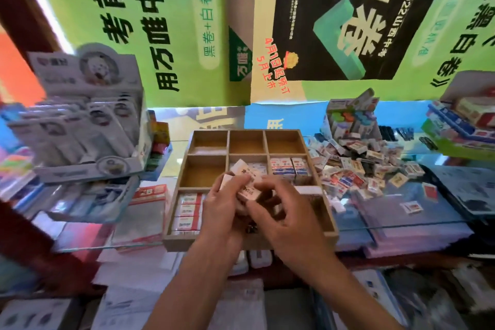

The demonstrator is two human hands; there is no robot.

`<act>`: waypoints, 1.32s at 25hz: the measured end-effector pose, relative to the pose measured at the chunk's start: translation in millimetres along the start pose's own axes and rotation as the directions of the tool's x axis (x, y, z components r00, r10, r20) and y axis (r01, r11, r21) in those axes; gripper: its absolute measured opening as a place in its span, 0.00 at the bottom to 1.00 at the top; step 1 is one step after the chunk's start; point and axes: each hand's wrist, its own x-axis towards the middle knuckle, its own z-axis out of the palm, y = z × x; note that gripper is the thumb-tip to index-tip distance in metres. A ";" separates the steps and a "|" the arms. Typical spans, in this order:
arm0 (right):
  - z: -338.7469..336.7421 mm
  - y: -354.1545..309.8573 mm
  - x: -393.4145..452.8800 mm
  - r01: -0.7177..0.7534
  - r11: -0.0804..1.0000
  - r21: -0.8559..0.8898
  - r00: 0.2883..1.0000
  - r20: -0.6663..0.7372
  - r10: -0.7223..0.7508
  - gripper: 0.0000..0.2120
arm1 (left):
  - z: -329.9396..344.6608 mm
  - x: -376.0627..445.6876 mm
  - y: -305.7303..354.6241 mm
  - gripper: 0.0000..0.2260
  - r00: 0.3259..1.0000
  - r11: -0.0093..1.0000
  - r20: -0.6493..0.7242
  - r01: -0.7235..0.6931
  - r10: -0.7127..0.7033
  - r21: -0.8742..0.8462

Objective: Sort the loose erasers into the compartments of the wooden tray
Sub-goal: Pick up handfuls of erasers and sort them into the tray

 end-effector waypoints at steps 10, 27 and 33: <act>28.6 35.5 -27.4 0.323 0.663 -0.676 0.947 0.231 -0.225 0.12 | -47.2 -11.8 20.5 0.06 0.991 0.993 -0.076 -0.114 0.112 -0.027; 13.8 -12.3 -33.2 0.067 0.760 -0.646 0.991 0.134 0.026 0.06 | -105.2 -67.7 50.8 0.09 0.970 0.941 -0.017 -0.232 0.243 0.248; 64.3 -58.2 17.6 -0.163 0.982 0.096 0.981 0.125 0.150 0.09 | -110.1 -11.6 62.8 0.12 0.927 0.798 0.296 -0.353 0.229 0.488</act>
